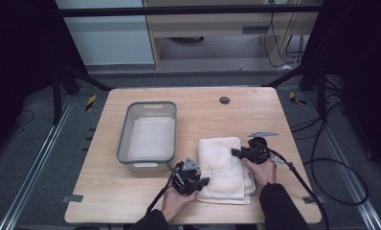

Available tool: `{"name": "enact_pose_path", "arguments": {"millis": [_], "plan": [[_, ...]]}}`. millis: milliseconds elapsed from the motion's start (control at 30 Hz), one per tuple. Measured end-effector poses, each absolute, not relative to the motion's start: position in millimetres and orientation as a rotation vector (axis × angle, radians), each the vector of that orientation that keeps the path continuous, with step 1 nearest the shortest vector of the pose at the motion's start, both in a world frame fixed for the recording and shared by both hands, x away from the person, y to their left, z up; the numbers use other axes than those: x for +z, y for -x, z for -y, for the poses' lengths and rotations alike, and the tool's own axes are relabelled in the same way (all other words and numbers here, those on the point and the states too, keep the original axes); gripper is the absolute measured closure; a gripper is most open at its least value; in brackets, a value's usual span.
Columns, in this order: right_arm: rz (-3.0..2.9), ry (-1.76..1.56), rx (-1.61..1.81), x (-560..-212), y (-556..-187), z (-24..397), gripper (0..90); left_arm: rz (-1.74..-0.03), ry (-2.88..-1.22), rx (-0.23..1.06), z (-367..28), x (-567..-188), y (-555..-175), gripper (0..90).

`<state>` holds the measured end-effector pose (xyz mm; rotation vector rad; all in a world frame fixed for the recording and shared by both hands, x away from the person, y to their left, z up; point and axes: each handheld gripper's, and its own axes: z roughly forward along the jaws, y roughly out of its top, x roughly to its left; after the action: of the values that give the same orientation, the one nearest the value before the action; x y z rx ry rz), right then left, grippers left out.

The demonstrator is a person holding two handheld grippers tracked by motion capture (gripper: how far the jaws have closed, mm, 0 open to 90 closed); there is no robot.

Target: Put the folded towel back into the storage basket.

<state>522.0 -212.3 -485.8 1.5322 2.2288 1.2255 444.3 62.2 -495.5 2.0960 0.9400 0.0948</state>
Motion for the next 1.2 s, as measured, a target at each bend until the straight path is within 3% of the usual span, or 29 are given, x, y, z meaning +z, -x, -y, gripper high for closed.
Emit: {"name": "enact_pose_path", "arguments": {"millis": [1200], "plan": [[-2.142, -1.403, 1.383, -429, -498, 217, 68.5, -0.839, -2.02, 0.156, -77, -451, -428, 75.6]]}}
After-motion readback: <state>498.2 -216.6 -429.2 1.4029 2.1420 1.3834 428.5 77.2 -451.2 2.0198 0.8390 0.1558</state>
